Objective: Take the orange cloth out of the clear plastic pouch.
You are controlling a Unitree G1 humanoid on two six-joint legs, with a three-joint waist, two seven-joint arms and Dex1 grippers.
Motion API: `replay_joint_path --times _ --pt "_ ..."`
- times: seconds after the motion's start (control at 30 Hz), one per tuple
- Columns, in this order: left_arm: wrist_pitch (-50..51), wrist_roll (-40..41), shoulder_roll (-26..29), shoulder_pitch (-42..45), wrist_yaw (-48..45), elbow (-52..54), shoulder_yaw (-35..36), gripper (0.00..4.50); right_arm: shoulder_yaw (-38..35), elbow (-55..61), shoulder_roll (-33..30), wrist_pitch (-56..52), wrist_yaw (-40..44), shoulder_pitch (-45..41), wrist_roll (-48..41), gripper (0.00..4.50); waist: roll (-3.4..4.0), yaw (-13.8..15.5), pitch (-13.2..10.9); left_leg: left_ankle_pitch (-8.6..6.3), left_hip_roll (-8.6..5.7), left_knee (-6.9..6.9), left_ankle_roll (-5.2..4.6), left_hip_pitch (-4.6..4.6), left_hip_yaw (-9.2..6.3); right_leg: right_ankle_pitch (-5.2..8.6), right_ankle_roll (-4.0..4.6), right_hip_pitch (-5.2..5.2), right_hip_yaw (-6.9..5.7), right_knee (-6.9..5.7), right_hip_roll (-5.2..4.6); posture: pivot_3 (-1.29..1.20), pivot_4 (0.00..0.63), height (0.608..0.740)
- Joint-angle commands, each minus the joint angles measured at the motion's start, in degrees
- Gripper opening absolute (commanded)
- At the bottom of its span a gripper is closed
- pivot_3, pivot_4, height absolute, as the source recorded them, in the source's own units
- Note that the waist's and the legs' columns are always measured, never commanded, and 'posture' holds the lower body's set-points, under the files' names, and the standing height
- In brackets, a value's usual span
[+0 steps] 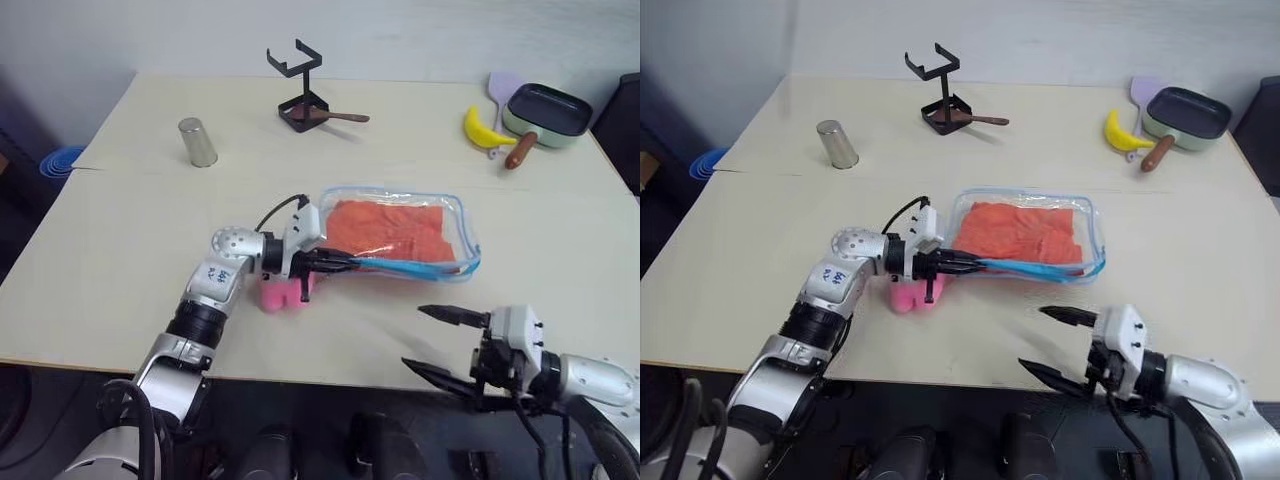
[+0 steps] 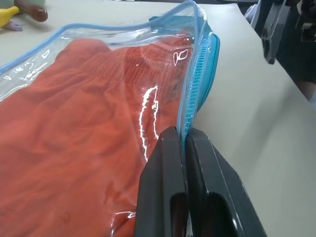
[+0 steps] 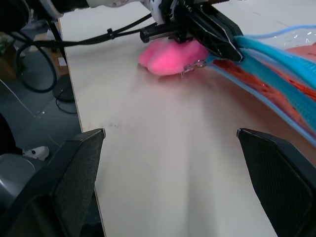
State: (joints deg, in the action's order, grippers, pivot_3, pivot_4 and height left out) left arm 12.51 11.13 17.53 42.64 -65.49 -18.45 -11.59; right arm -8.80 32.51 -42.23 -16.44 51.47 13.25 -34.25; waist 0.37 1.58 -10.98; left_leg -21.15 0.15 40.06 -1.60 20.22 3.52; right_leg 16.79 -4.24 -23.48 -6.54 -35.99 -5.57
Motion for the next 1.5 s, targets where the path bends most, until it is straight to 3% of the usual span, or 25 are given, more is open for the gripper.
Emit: replay_joint_path --times 0.03,0.13,0.43,0.67,1.0,1.2,1.3,1.4,1.5 --pt "-2.06 -1.24 0.36 -0.61 0.8 3.09 -1.23 0.02 0.6 1.6 0.53 -0.84 -1.07 -0.49 0.22 4.5 0.0 0.07 0.0 0.0 -0.02 0.0 0.0 0.0 0.0 0.0 0.0 0.01 0.0 0.01 -0.02 0.0 0.15 0.74" --pt "-5.7 -3.25 0.77 -1.45 0.66 2.99 -2.97 0.02 0.46 0.89 0.04 0.7 -0.27 0.26 2.22 4.5 0.0 0.03 0.0 0.0 -0.03 0.0 -0.01 0.0 0.0 0.0 0.0 0.01 0.0 0.01 -0.01 0.0 0.15 0.74" --pt "-10.54 -3.6 0.34 -1.63 1.37 3.95 -3.05 2.5 -9.77 -2.03 0.74 9.95 3.5 7.98 3.96 4.5 -0.01 0.02 0.01 0.01 -0.04 0.0 -0.05 -0.02 0.03 -0.02 -0.03 0.01 0.04 0.0 -0.01 0.0 0.15 0.74" --pt "-13.67 -5.71 0.48 -0.92 2.12 1.02 -3.6 2.5 -14.1 -3.16 4.16 12.16 0.44 10.88 3.99 4.5 -0.01 -0.03 0.01 0.02 -0.04 -0.01 -0.04 -0.04 0.06 -0.02 -0.03 0.01 0.07 -0.01 -0.01 0.0 0.15 0.74" --pt "-14.1 -3.11 2.45 -2.54 -4.81 4.72 -4.33 2.5 -20.15 -2.03 6.9 10.25 -3.23 14.37 1.52 4.5 0.0 -0.05 0.01 0.01 -0.03 -0.01 -0.04 -0.04 0.06 -0.01 -0.03 0.01 0.09 -0.02 -0.01 0.0 0.15 0.74" --pt "-20.74 -10.26 1.93 0.41 0.51 -1.4 -6.2 2.5 -20.42 -3.42 7.41 11.83 -1.75 15.73 1.97 4.5 0.01 -0.04 0.02 0.01 -0.04 -0.01 -0.06 -0.06 0.1 -0.01 -0.03 0.01 0.14 0.0 0.0 0.0 0.15 0.74" --pt "-21.49 -9.84 0.99 1.27 0.85 -3.08 -6.03 2.5 -20.01 -3.87 7.67 12.49 -1.28 15.41 2.26 4.5 0.01 -0.03 0.02 0.01 -0.05 -0.01 -0.06 -0.06 0.11 -0.01 -0.03 0.01 0.14 -0.01 0.0 0.0 0.15 0.74" --pt "-17.94 -6.7 -0.47 1.51 0.51 -2.15 -4.48 1.97 -19.55 -4.37 8.02 13.17 -0.99 15.31 2.48 4.5 0.01 -0.03 0.02 0.0 -0.05 -0.01 -0.08 -0.05 0.11 -0.02 -0.03 0.01 0.14 -0.01 -0.01 0.0 0.15 0.74" --pt "-15.49 -4.95 -0.25 1.06 -0.8 -1.24 -3.91 1.13 -19.09 -4.57 7.98 13.39 -0.51 15.45 2.72 4.5 0.01 -0.04 0.02 0.0 -0.05 -0.01 -0.09 -0.05 0.11 -0.01 -0.03 0.01 0.14 -0.02 -0.02 0.0 0.15 0.74"
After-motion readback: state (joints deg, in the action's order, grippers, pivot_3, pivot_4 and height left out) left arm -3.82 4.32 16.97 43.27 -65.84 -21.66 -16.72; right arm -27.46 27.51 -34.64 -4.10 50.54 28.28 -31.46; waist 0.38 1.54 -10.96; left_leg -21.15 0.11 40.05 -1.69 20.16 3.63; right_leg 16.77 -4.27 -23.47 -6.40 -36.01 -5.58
